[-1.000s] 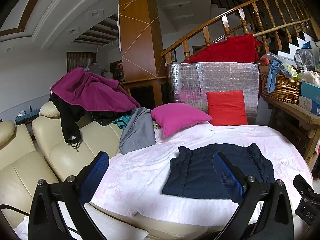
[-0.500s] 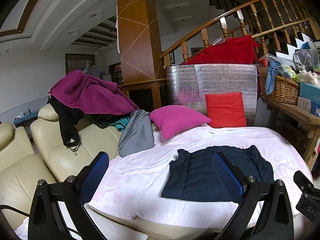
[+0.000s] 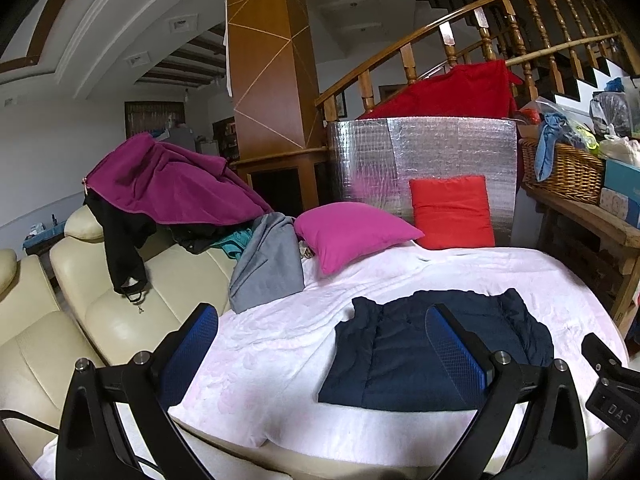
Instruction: Fold large clothes
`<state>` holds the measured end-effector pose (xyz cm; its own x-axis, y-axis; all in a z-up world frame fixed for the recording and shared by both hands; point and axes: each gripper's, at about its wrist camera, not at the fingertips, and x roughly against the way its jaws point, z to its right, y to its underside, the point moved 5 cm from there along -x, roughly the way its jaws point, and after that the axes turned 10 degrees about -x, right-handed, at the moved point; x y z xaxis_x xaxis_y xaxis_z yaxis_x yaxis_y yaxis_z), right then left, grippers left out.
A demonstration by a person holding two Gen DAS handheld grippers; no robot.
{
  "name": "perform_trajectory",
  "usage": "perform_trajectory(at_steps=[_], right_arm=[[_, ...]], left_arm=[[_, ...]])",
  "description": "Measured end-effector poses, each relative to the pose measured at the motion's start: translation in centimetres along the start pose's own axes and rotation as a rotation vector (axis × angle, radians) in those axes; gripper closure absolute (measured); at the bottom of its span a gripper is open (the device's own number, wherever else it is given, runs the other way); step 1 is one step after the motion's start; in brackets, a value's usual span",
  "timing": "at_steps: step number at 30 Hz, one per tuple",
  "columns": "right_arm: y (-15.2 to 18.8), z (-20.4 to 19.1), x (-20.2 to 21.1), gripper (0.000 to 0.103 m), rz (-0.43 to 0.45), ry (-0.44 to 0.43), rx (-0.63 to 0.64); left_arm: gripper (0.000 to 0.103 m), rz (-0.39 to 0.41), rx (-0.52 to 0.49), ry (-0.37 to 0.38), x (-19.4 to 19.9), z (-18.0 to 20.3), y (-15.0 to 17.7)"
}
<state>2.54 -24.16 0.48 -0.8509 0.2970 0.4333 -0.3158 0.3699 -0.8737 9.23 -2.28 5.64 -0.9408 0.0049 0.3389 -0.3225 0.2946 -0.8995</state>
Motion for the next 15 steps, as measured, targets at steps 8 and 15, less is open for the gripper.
perform_trajectory(at_steps=[8, 15], right_arm=[[-0.4, -0.6, -3.5, 0.001, -0.023, 0.043, -0.009], [0.0, -1.2, -4.5, 0.001, -0.029, 0.090, 0.001]], left_arm=[[0.000, 0.015, -0.008, 0.024, -1.8, -0.2, -0.3], [0.000, 0.014, -0.004, 0.072, -3.4, -0.3, -0.3]])
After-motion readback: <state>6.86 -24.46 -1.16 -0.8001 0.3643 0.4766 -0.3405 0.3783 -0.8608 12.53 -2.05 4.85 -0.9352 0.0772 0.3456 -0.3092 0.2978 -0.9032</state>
